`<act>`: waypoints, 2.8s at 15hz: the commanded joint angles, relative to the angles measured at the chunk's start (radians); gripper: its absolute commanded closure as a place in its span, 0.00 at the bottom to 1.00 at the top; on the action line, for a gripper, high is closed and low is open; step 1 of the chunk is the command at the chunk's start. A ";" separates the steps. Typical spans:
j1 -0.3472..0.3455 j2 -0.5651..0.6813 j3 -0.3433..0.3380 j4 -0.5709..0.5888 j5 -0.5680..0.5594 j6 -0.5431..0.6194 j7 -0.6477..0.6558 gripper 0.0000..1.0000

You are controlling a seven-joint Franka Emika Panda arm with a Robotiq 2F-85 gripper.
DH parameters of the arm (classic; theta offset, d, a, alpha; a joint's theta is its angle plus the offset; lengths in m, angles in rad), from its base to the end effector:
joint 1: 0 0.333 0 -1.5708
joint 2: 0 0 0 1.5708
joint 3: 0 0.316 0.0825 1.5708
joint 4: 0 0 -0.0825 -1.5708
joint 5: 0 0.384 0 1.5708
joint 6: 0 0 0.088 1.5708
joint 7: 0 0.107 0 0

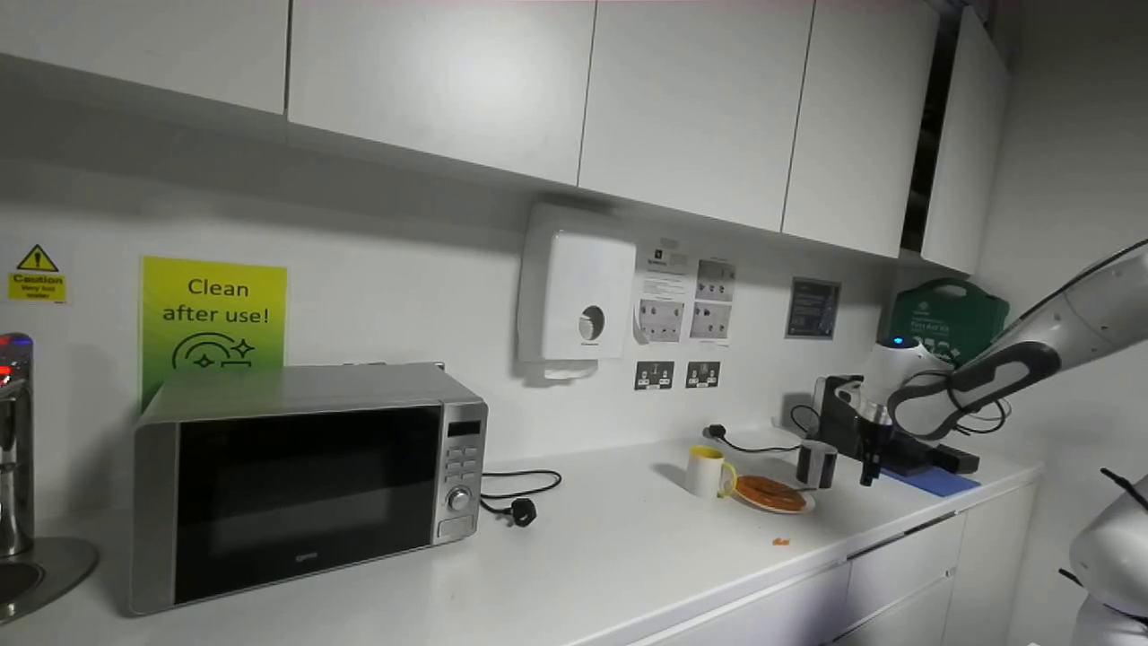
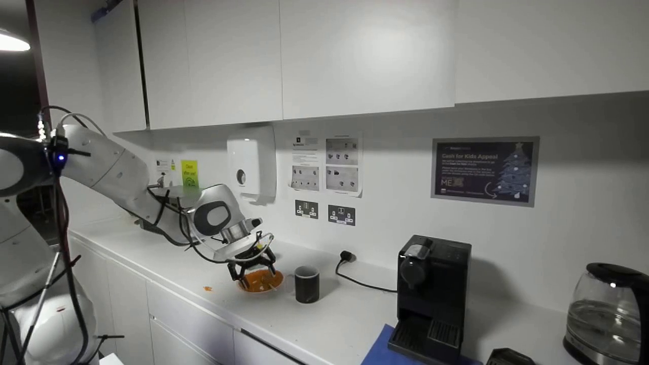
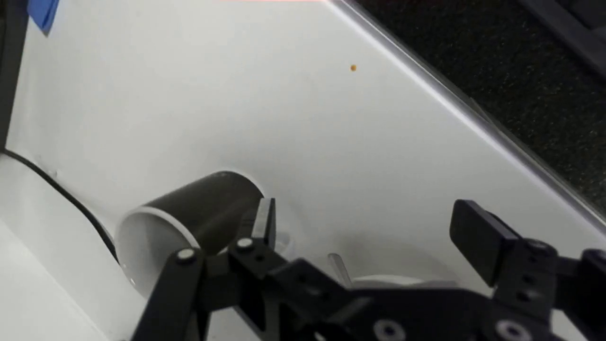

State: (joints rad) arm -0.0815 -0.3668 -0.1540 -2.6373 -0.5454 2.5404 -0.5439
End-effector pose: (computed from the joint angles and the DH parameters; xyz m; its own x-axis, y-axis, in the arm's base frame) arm 0.4130 -0.0916 0.3910 0.7520 0.6590 -0.0133 0.6085 -0.6863 0.3985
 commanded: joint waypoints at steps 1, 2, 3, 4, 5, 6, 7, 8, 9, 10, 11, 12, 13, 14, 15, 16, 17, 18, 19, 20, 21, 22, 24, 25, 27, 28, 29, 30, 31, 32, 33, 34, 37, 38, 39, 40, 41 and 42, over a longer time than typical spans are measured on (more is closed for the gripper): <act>0.048 0.105 -0.051 0.097 0.067 0.045 -0.250 0.00; 0.080 0.120 -0.079 0.112 0.095 0.041 -0.323 0.00; 0.096 0.137 -0.093 0.127 0.132 0.035 -0.396 0.00; 0.117 0.152 -0.109 0.140 0.178 0.029 -0.469 0.00; 0.100 0.167 -0.088 0.151 0.233 0.026 -0.544 0.00; 0.108 0.179 -0.088 0.160 0.285 0.016 -0.603 0.00; 0.112 0.188 -0.084 0.168 0.339 0.010 -0.658 0.00; 0.112 0.195 -0.077 0.174 0.384 0.004 -0.702 0.00; 0.113 0.205 -0.071 0.183 0.434 0.000 -0.734 0.00; 0.113 0.212 -0.065 0.189 0.481 -0.006 -0.754 0.00; 0.113 0.220 -0.058 0.195 0.521 -0.011 -0.761 0.00; 0.110 0.229 -0.052 0.199 0.553 -0.010 -0.774 0.00; 0.108 0.239 -0.048 0.202 0.581 -0.007 -0.790 0.00; 0.107 0.246 -0.043 0.207 0.604 -0.012 -0.810 0.00; 0.102 0.259 -0.039 0.214 0.608 -0.020 -0.831 0.00; 0.094 0.273 -0.032 0.222 0.598 -0.025 -0.834 0.00; 0.085 0.288 -0.027 0.232 0.577 -0.030 -0.829 0.00; 0.078 0.306 -0.021 0.242 0.562 -0.020 -0.810 0.00; 0.073 0.322 -0.017 0.252 0.553 -0.021 -0.805 0.00; 0.069 0.338 -0.014 0.260 0.547 -0.010 -0.796 0.00; 0.067 0.350 -0.010 0.268 0.547 -0.006 -0.795 0.00; 0.064 0.361 -0.004 0.274 0.555 -0.003 -0.798 0.00; 0.057 0.380 0.008 0.286 0.560 0.000 -0.810 0.00; 0.052 0.386 0.014 0.291 0.561 0.001 -0.816 0.00; 0.046 0.390 0.024 0.297 0.562 -0.004 -0.827 0.00; 0.043 0.392 0.028 0.299 0.568 -0.007 -0.835 0.00; 0.039 0.393 0.030 0.300 0.563 -0.013 -0.835 0.00; 0.036 0.395 0.031 0.300 0.559 -0.011 -0.838 0.00; 0.032 0.396 0.032 0.298 0.547 -0.012 -0.848 0.00; 0.030 0.398 0.031 0.296 0.527 -0.009 -0.860 0.00; 0.027 0.399 0.030 0.295 0.506 -0.008 -0.873 0.00; 0.023 0.402 0.030 0.298 0.485 -0.010 -0.881 0.00; 0.018 0.403 0.031 0.305 0.432 -0.019 -0.892 0.00; 0.017 0.402 0.032 0.306 0.417 -0.021 -0.893 0.00; 0.017 0.403 0.032 0.309 0.403 -0.024 -0.893 0.00; 0.016 0.403 0.032 0.311 0.388 -0.024 -0.891 0.00; 0.016 0.404 0.032 0.312 0.375 -0.024 -0.891 0.00; 0.016 0.405 0.032 0.313 0.362 -0.022 -0.890 0.00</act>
State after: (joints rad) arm -0.0413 0.0332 -0.1390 -2.3547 -0.1445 2.5483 -1.4062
